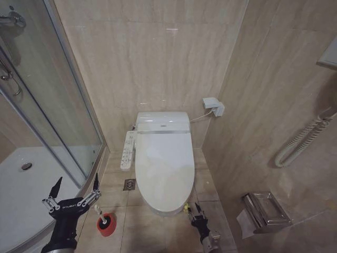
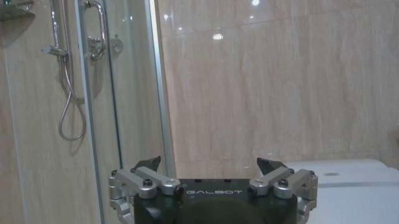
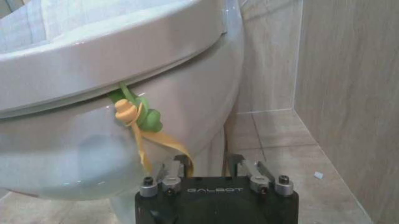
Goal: Open the toilet lid, clean the toilet bowl with a toilet brush, close the toilet lid, and flush.
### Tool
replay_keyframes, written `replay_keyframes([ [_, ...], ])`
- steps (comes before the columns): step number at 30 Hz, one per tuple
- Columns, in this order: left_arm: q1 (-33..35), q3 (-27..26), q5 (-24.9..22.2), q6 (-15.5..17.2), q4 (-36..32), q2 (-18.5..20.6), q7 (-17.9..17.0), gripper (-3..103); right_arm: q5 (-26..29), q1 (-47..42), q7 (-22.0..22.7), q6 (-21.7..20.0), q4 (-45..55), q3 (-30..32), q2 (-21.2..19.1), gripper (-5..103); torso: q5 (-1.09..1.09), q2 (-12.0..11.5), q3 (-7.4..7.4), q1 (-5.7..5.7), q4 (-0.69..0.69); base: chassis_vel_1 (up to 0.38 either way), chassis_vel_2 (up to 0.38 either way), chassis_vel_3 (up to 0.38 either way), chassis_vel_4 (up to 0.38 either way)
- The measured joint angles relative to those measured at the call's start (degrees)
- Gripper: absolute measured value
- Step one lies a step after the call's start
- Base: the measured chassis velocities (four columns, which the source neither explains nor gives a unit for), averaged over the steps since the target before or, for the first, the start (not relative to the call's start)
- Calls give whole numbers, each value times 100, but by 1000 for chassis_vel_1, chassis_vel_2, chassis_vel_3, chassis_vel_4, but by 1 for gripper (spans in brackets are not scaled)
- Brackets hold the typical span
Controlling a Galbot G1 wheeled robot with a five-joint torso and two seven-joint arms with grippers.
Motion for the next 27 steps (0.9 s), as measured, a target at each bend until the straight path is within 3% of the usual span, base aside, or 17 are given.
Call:
replay_keyframes([
  [5,0,0,0,0,0,0,0,100,-16,-10,5,14,-3,15,-18,46,0,0,0,0,0,0,0,0,0],
  [6,0,0,0,0,0,0,0,100,-17,-15,9,14,0,16,-22,19,0,0,0,0,0,0,0,0,0],
  [12,0,0,0,0,0,0,0,100,-63,-126,126,23,171,22,-48,19,0,0,0,-1,0,0,0,0,0],
  [13,0,0,0,0,0,0,0,100,-122,-180,255,23,281,31,-49,1,0,0,0,-1,0,0,0,0,0],
  [20,0,0,0,0,0,0,0,100,68,-574,480,-101,1191,120,-95,1,0,0,0,-1,0,0,0,0,0],
  [27,0,0,0,0,0,0,0,100,630,-1241,512,-271,2719,343,-342,0,4,0,0,-1,4,0,0,0,0],
])
